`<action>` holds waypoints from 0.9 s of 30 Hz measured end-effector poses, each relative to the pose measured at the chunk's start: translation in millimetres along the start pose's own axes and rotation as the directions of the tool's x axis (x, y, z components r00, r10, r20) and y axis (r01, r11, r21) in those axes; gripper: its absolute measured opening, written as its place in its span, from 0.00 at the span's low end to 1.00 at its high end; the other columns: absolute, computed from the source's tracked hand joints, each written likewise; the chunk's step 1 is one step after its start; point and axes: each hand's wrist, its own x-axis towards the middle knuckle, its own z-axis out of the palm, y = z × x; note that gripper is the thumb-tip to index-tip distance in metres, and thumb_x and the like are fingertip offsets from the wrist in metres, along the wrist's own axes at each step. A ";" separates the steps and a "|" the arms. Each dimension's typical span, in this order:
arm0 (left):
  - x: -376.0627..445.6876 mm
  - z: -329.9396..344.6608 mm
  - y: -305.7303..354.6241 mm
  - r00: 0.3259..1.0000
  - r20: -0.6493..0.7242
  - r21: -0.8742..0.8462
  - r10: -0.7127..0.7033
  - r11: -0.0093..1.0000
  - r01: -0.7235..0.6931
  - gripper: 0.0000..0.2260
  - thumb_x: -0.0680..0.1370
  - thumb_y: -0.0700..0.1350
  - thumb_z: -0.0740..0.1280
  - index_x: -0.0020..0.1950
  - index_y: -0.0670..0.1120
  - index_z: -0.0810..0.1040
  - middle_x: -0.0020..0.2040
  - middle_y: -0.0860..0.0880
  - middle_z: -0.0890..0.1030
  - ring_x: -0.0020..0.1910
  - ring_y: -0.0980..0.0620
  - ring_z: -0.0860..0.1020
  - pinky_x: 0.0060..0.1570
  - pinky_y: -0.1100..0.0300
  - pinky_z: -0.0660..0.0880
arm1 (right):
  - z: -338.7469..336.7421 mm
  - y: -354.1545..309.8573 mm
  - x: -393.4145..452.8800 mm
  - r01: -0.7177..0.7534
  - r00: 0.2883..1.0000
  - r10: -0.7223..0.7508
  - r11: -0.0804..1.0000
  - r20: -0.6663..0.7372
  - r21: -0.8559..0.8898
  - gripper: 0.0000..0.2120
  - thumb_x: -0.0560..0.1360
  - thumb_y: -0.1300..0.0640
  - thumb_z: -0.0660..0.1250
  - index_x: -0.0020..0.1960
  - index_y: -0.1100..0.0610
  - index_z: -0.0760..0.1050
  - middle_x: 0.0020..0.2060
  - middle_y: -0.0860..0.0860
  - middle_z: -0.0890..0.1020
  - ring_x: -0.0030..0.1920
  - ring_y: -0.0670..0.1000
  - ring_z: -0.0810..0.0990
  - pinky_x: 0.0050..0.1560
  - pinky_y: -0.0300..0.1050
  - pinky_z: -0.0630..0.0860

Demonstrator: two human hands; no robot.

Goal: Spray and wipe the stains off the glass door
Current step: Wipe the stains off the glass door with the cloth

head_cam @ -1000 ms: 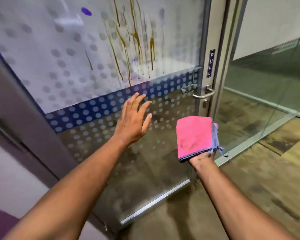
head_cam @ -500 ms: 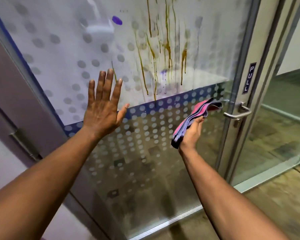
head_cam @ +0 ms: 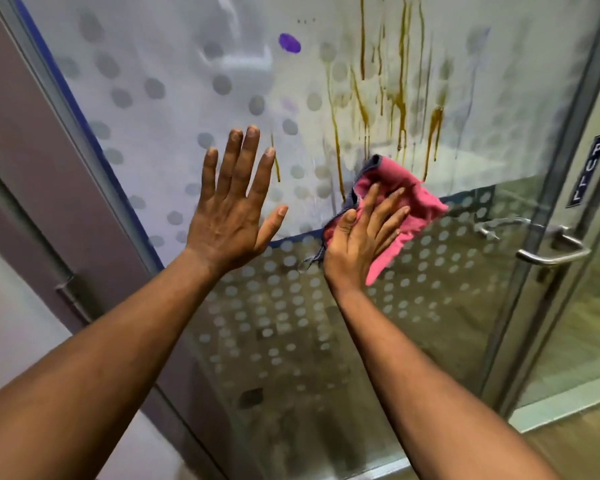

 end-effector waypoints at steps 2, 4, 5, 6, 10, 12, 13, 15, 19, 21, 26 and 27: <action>0.7 2.5 -4.0 1.000 0.000 0.006 -0.006 1.000 0.006 0.34 0.83 0.58 0.56 0.80 0.38 0.51 0.79 0.33 0.57 0.78 0.34 0.54 0.76 0.37 0.51 | 6.5 -11.7 -3.3 0.021 1.000 -0.022 0.997 -0.003 -0.070 0.29 0.83 0.43 0.43 0.80 0.54 0.52 0.80 0.58 0.51 0.80 0.63 0.46 0.76 0.68 0.44; 0.6 4.6 -5.7 1.000 -0.007 0.009 -0.004 1.000 0.004 0.34 0.83 0.58 0.56 0.80 0.37 0.52 0.79 0.33 0.57 0.78 0.34 0.55 0.76 0.38 0.51 | 11.4 -25.7 -0.8 0.067 0.998 -0.067 0.993 -0.001 -0.102 0.28 0.83 0.44 0.44 0.80 0.54 0.51 0.80 0.59 0.52 0.79 0.64 0.46 0.73 0.72 0.48; 0.6 5.1 -5.1 1.000 -0.016 0.007 -0.002 1.000 0.002 0.34 0.84 0.58 0.55 0.80 0.37 0.53 0.79 0.32 0.58 0.78 0.34 0.55 0.76 0.39 0.51 | 12.1 -33.8 2.6 0.128 0.992 -0.127 0.987 0.017 -0.100 0.29 0.83 0.43 0.44 0.80 0.55 0.51 0.80 0.60 0.52 0.79 0.64 0.46 0.73 0.73 0.47; 0.6 5.6 -4.3 1.000 -0.026 0.000 -0.001 1.000 0.001 0.34 0.84 0.59 0.55 0.80 0.36 0.53 0.79 0.32 0.58 0.78 0.34 0.55 0.77 0.40 0.50 | 11.5 -43.6 5.6 0.214 0.976 -0.209 0.972 0.056 -0.096 0.29 0.83 0.44 0.45 0.80 0.55 0.52 0.80 0.61 0.51 0.79 0.65 0.44 0.72 0.74 0.45; -0.6 6.4 -5.4 0.998 -0.061 -0.046 -0.021 0.999 0.018 0.35 0.83 0.61 0.51 0.80 0.36 0.50 0.78 0.32 0.58 0.79 0.36 0.53 0.78 0.43 0.47 | 12.7 -74.9 0.5 0.527 0.841 -0.493 0.838 0.222 -0.139 0.29 0.81 0.44 0.54 0.80 0.46 0.51 0.81 0.55 0.48 0.79 0.66 0.40 0.74 0.72 0.40; -0.1 5.8 -6.3 0.998 -0.064 -0.070 -0.013 0.998 0.008 0.37 0.83 0.63 0.50 0.80 0.37 0.45 0.78 0.31 0.57 0.80 0.38 0.46 0.78 0.46 0.42 | 11.7 -66.0 -7.8 0.588 0.790 -0.543 0.803 0.286 -0.100 0.31 0.80 0.47 0.57 0.80 0.44 0.48 0.81 0.51 0.48 0.79 0.63 0.40 0.74 0.72 0.40; -0.1 5.7 -7.0 0.998 -0.061 -0.072 -0.013 0.997 0.009 0.37 0.83 0.63 0.50 0.80 0.38 0.45 0.78 0.31 0.57 0.79 0.39 0.42 0.78 0.46 0.41 | 10.4 -55.4 -12.0 0.613 0.763 -0.560 0.785 0.324 -0.088 0.32 0.79 0.48 0.59 0.80 0.44 0.50 0.81 0.50 0.46 0.79 0.62 0.39 0.73 0.73 0.41; 0.0 5.5 -8.0 0.999 -0.032 -0.062 -0.012 0.998 0.010 0.38 0.83 0.64 0.50 0.80 0.36 0.47 0.78 0.31 0.56 0.79 0.39 0.42 0.78 0.46 0.40 | 4.2 -31.2 -14.4 0.626 0.746 -0.547 0.770 0.379 -0.122 0.32 0.79 0.48 0.60 0.80 0.43 0.51 0.80 0.46 0.38 0.79 0.61 0.36 0.73 0.75 0.41; 0.9 3.4 -6.5 1.000 0.012 -0.032 0.011 0.999 -0.011 0.37 0.83 0.63 0.48 0.80 0.35 0.53 0.79 0.33 0.56 0.80 0.35 0.54 0.78 0.44 0.46 | -6.9 -29.5 14.0 0.480 0.861 -0.422 0.858 0.283 -0.184 0.29 0.82 0.44 0.55 0.80 0.46 0.52 0.81 0.53 0.43 0.78 0.62 0.34 0.73 0.74 0.38; 2.9 1.0 -4.9 1.000 0.009 -0.045 -0.014 0.999 0.014 0.37 0.83 0.63 0.48 0.80 0.34 0.53 0.79 0.33 0.56 0.79 0.35 0.55 0.78 0.43 0.48 | -8.4 -52.3 30.5 0.454 0.881 -0.412 0.876 0.234 -0.163 0.29 0.82 0.43 0.55 0.80 0.48 0.53 0.80 0.57 0.47 0.78 0.65 0.37 0.73 0.73 0.37; 15.9 -6.7 -3.5 0.998 -0.022 -0.105 -0.064 0.993 0.061 0.38 0.83 0.64 0.50 0.80 0.34 0.53 0.79 0.32 0.55 0.79 0.34 0.54 0.78 0.42 0.49 | -8.7 -78.0 32.9 0.529 0.830 -0.476 0.836 0.290 -0.143 0.29 0.81 0.42 0.52 0.80 0.44 0.51 0.81 0.52 0.44 0.78 0.64 0.34 0.72 0.72 0.35; 23.7 -8.7 -3.4 0.997 -0.030 -0.107 -0.073 0.992 0.069 0.39 0.83 0.64 0.50 0.80 0.34 0.53 0.79 0.32 0.55 0.79 0.34 0.54 0.78 0.42 0.49 | -10.3 -72.7 30.5 0.553 0.808 -0.492 0.823 0.324 -0.129 0.30 0.80 0.44 0.54 0.80 0.43 0.50 0.81 0.50 0.42 0.77 0.62 0.31 0.72 0.72 0.35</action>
